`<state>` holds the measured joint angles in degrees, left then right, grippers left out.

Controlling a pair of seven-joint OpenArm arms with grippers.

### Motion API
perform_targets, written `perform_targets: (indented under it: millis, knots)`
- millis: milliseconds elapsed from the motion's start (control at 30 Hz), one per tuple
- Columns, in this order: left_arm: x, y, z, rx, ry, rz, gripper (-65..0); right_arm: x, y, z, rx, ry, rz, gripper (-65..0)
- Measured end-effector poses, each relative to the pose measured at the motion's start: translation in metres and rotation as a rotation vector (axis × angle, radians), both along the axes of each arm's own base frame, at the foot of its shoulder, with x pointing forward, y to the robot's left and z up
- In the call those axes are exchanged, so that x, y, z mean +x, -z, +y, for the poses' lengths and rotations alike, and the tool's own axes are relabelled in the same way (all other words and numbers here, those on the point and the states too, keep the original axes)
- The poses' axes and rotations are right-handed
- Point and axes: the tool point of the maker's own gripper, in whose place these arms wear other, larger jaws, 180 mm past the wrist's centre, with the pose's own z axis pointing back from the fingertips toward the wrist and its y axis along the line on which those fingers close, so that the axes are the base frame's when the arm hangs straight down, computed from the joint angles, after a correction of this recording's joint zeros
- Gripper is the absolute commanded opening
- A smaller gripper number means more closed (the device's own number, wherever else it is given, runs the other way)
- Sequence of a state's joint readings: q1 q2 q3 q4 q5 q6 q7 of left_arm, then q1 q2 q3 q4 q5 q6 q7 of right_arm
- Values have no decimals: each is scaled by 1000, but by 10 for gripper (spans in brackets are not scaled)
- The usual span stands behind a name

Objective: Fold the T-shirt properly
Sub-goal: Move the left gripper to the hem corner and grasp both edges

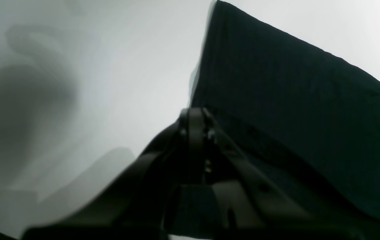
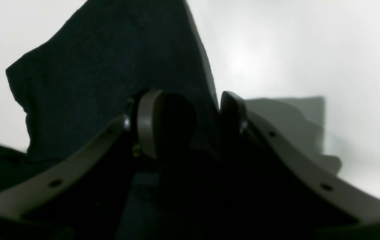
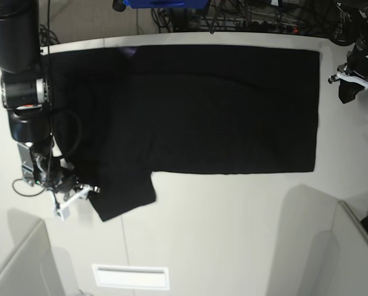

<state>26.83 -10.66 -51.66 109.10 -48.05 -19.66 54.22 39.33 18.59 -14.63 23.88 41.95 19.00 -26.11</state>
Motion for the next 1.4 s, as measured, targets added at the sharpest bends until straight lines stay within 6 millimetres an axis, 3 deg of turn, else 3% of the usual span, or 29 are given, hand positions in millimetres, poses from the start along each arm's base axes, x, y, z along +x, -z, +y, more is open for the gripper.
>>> perform_targets:
  millis: [67,233,433,600,667,700,800,933,1067,1200,1400]
  knots:
    - [0,0,0,1,0,0,-650,0,0,0,0,0,0,-422]
    - [8,-3,-1,-5,3,-21,-650,-4,4,-4,-5,3,11,-650]
    - [29,-1,17,106,-23,59,-629,-3,4,-8,-18,35,23,-650]
    - [80,-11,41,133,-82,66,-199,-2,4,-7,-18,38,18,-650]
    - [99,5,51,106,-88,122,-87,-2,4,-6,-17,39,18,-650]
    - [109,17,53,108,-62,179,-66,-2,4,-5,-16,38,17,-650]
    - [147,41,41,51,30,255,-66,-1,2,-3,-19,24,12,-650]
    - [186,55,34,27,82,249,-66,4,-5,2,-20,10,-8,-650]
    - [194,77,19,46,162,340,-66,4,-6,0,-23,11,-9,-650]
    - [204,84,3,38,195,323,-66,4,-6,0,-23,10,-9,-650]
    - [205,90,-4,43,203,327,-66,4,-6,1,-22,9,-10,-650]
